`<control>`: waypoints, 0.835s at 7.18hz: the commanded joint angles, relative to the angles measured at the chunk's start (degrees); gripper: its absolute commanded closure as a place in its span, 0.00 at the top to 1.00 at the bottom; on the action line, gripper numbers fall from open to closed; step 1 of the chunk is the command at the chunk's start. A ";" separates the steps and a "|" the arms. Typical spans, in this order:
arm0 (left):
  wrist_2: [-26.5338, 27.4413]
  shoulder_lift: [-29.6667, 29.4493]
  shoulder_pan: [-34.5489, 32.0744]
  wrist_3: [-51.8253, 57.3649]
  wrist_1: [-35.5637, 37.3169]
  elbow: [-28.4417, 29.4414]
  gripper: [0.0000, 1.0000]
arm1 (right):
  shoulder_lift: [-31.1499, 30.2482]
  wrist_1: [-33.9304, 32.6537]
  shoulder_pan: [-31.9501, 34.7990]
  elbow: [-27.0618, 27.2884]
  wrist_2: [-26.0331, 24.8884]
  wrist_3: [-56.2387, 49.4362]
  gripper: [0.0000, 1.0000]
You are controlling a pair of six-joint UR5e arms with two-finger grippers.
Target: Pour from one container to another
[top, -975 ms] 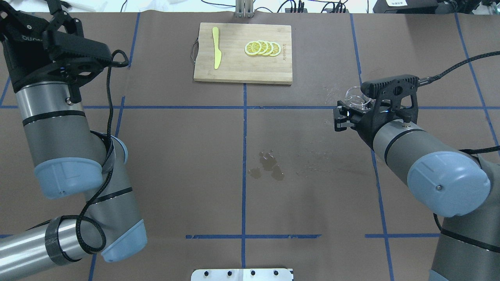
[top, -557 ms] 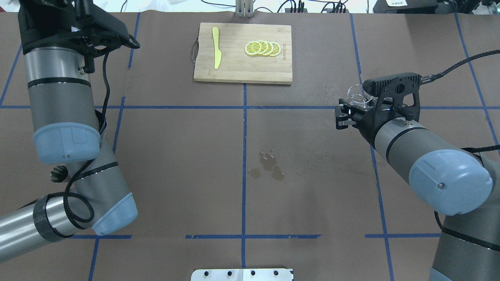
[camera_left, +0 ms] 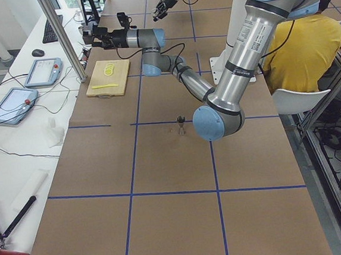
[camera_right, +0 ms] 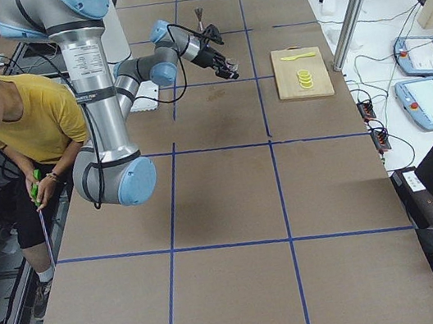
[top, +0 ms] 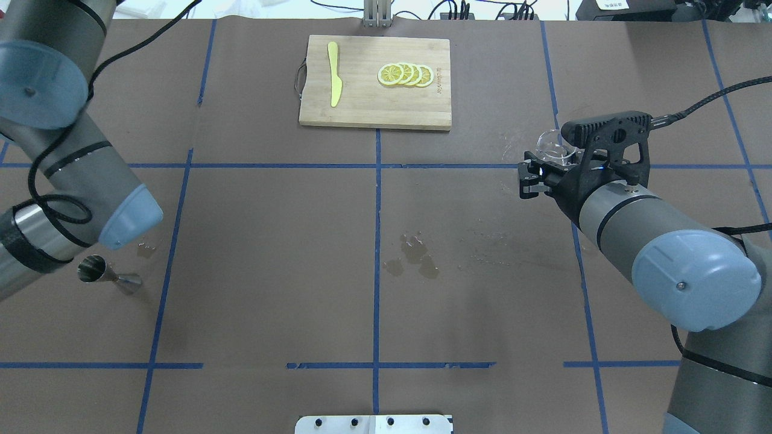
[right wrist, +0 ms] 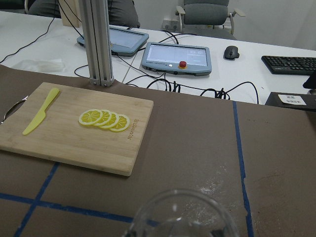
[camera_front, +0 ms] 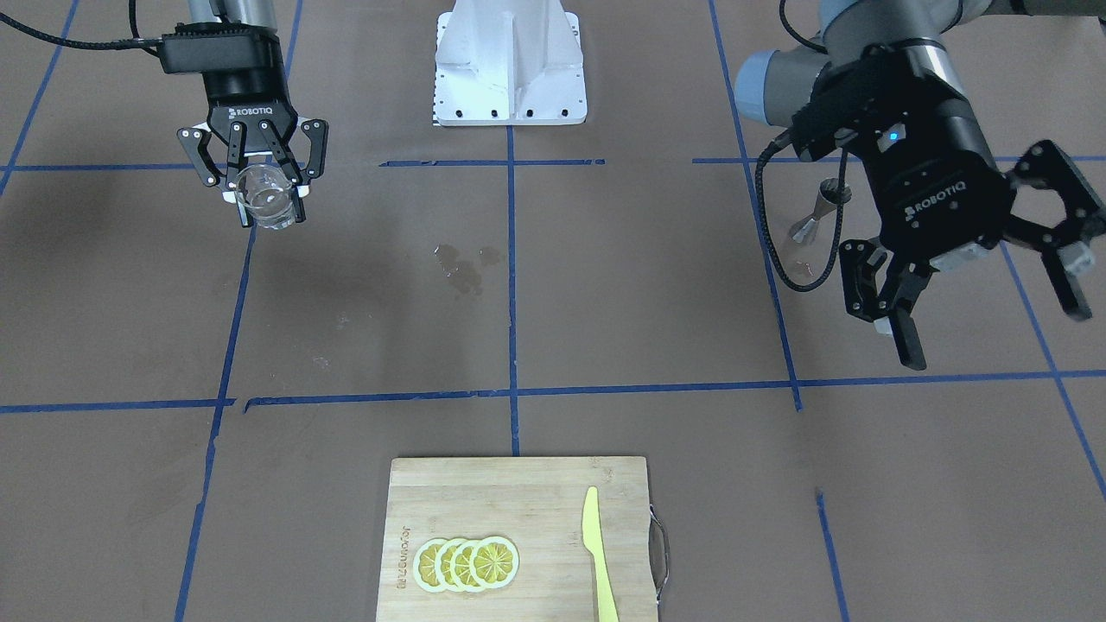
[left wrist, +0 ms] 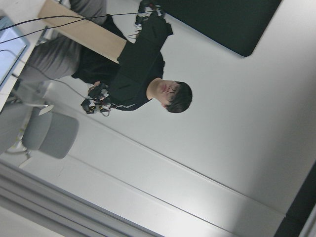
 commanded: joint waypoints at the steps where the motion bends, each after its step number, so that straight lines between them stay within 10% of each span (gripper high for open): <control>1: -20.10 0.06 -8.49 -15.88 0.17 3.34 1.00 | -0.51 0.00 0.35 -0.06 -0.09 0.00 0.15; 6: -55.71 12.34 -25.55 -20.32 2.18 8.28 1.00 | -0.69 0.61 1.50 -0.23 -0.09 2.20 0.18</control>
